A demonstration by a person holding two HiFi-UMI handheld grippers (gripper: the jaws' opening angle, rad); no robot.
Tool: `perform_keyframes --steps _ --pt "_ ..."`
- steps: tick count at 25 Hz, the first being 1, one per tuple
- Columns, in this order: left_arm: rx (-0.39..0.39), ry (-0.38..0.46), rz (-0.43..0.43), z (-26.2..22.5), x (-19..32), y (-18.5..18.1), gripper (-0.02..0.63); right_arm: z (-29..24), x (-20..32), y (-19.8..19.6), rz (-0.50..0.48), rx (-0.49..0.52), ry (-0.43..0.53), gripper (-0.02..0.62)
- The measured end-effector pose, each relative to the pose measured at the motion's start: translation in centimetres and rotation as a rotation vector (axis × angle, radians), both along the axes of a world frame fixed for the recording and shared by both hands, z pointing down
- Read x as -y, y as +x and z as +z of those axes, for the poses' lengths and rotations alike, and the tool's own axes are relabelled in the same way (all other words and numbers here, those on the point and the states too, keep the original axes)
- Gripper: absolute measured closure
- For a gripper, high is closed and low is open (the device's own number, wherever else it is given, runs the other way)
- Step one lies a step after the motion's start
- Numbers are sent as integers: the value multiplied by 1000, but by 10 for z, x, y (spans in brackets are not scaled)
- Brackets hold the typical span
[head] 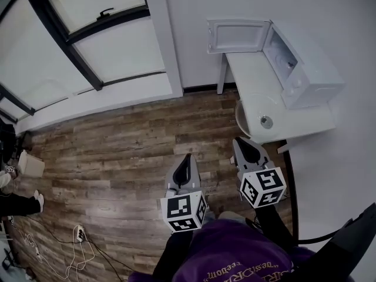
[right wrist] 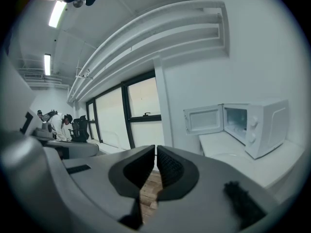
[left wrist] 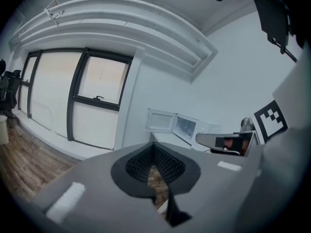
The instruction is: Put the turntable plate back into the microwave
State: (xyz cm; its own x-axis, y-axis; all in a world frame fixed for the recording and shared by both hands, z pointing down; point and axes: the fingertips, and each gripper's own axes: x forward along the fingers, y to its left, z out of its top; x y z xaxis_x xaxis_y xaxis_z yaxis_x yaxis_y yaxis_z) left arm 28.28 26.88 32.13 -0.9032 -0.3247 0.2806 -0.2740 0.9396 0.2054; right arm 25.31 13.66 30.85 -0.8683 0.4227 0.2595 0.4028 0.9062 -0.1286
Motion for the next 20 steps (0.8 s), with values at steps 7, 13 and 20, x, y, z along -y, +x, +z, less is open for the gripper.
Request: perform_keyframes --steps 7,13,20 --pt "-43 19 26 16 -9 -18 603 14 -3 -18 42 -36 19 584" --pt "-80 38 46 31 -5 -44 603 27 9 -43 87 -61 18 584" --pt "-82 14 103 32 5 -115 603 25 46 -110 199 -58 -5 584"
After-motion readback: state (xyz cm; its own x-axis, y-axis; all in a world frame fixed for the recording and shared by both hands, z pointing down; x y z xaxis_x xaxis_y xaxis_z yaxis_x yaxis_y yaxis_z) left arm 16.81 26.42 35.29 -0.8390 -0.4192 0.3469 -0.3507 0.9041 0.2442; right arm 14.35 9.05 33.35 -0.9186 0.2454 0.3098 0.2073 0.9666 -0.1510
